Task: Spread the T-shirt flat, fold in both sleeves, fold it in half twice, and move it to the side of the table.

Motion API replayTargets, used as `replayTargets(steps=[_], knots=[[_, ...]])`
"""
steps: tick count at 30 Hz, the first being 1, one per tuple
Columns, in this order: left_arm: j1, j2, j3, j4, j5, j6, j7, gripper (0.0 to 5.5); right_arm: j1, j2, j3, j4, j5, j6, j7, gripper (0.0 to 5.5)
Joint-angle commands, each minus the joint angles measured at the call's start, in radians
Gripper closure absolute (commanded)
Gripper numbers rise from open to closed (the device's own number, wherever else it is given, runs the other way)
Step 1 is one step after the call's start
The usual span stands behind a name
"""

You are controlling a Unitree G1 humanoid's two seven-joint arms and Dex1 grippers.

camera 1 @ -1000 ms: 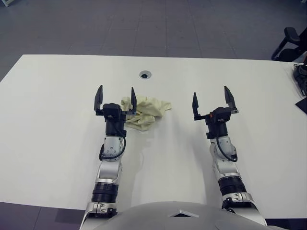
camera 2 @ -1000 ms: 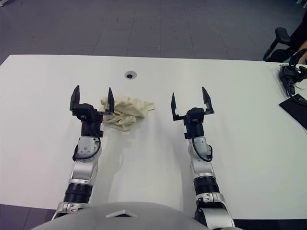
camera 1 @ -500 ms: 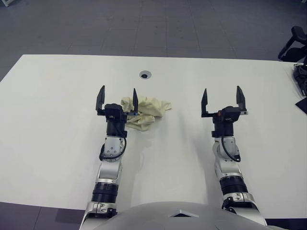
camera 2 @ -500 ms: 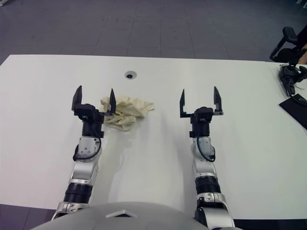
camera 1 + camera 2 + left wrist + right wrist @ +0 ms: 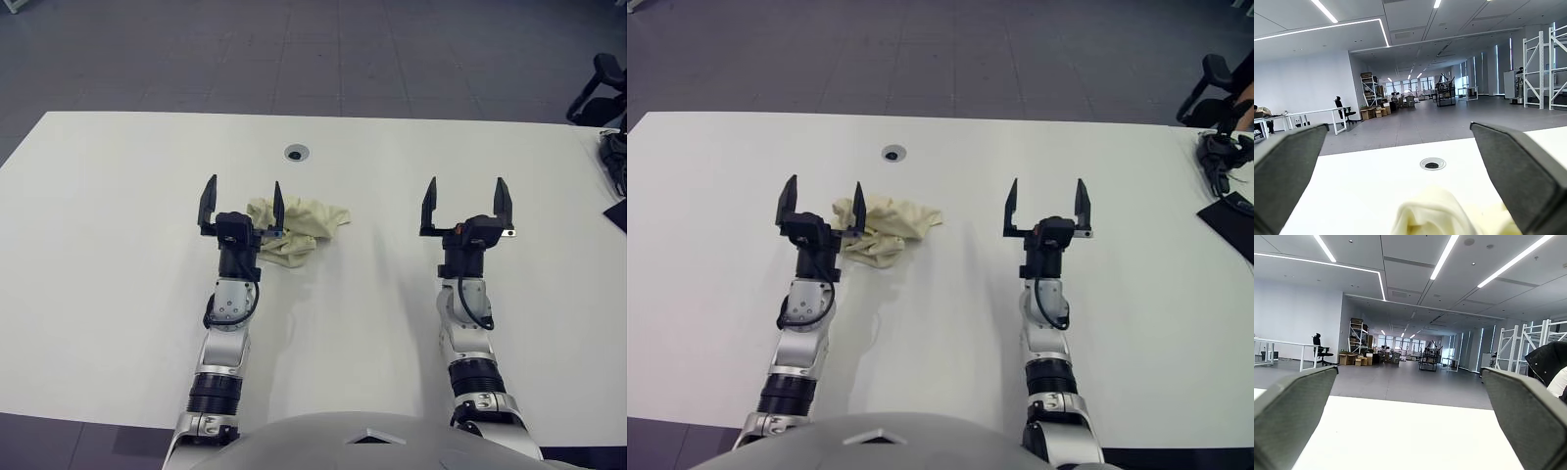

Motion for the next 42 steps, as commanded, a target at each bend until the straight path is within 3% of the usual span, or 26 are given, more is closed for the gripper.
replayTargets(steps=[1, 9, 16, 25, 42], knots=[[-0.005, -0.008, 0.034, -0.018, 0.009, -0.019, 0.045, 0.12, 0.007, -0.015, 0.095, -0.011, -0.019, -0.030, 0.110, 0.10], [-0.056, -0.015, 0.099, 0.009, 0.030, -0.024, 0.147, 0.12, 0.043, -0.059, 0.283, -0.093, 0.256, 0.099, 0.558, 0.10], [-0.121, -0.014, 0.103, 0.095, 0.044, -0.034, 0.180, 0.12, -0.142, -0.089, 0.337, 0.035, 0.291, 0.226, 0.816, 0.10], [-0.156, -0.009, 0.099, 0.151, 0.057, -0.063, 0.201, 0.10, -0.365, -0.014, 0.324, 0.356, 0.207, 0.208, 0.883, 1.63], [-0.155, -0.005, 0.092, 0.164, 0.061, -0.064, 0.204, 0.10, -0.433, 0.029, 0.301, 0.462, 0.146, 0.140, 0.912, 4.36]])
